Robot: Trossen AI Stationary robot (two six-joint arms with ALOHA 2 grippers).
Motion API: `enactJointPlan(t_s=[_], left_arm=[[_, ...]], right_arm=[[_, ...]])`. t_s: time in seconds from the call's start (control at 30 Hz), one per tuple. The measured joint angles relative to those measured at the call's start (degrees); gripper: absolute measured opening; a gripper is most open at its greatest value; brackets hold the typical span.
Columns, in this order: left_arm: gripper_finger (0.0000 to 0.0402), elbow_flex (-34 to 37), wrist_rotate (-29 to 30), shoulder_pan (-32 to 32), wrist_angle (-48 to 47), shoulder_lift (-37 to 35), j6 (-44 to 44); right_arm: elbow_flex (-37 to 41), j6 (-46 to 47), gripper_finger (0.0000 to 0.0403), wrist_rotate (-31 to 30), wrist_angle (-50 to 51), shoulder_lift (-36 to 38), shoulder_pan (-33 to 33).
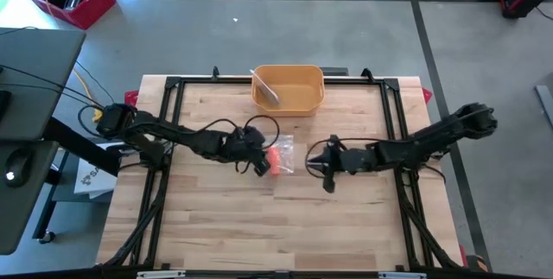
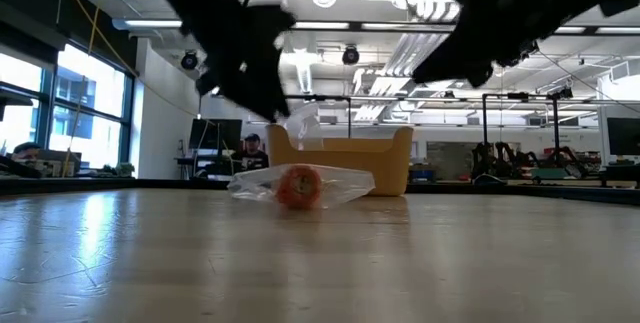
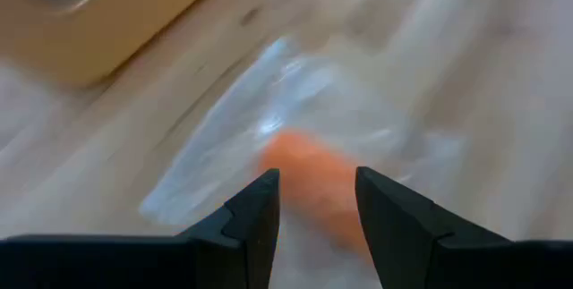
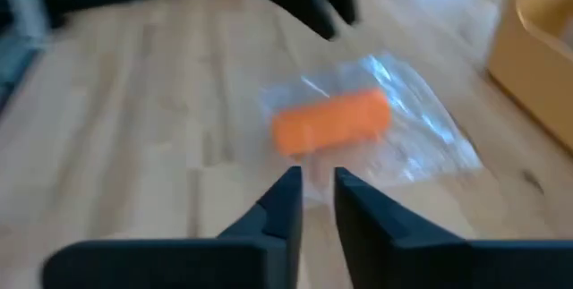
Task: Roll bandage
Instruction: Close the top transparent zip bag
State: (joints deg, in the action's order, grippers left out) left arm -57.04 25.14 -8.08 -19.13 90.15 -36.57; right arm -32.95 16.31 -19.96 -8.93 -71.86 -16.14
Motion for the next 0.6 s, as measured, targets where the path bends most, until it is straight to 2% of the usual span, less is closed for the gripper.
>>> enactJointPlan(t_s=[0.1,0.23,0.33,0.43,0.6], left_arm=[[0.0131,5.1,-0.86,2.46,2.94,0.09,-0.22],[0.0117,12.65,-3.23,4.14,18.26,1.4,0.74],[0.0107,16.27,-7.3,3.59,27.46,4.05,0.63],[0.0098,16.99,-10.38,1.63,33.22,6.98,-0.59],[0.0084,16.84,-14.08,-3.34,41.4,11.73,-0.83]], right_arm=[[0.0,3.68,0.0084,0.25,-3.79,-5.56,4.11],[0.0,4.36,0.0115,1.41,-13.53,-15.14,8.49],[-0.06,4.31,0.0117,3.48,-21.18,-21.34,9.57],[-0.07,4.26,0.011,5.38,-24.47,-25.87,9.16],[0.0,4.71,0.0087,11.7,-24.77,-27.67,4.54]])
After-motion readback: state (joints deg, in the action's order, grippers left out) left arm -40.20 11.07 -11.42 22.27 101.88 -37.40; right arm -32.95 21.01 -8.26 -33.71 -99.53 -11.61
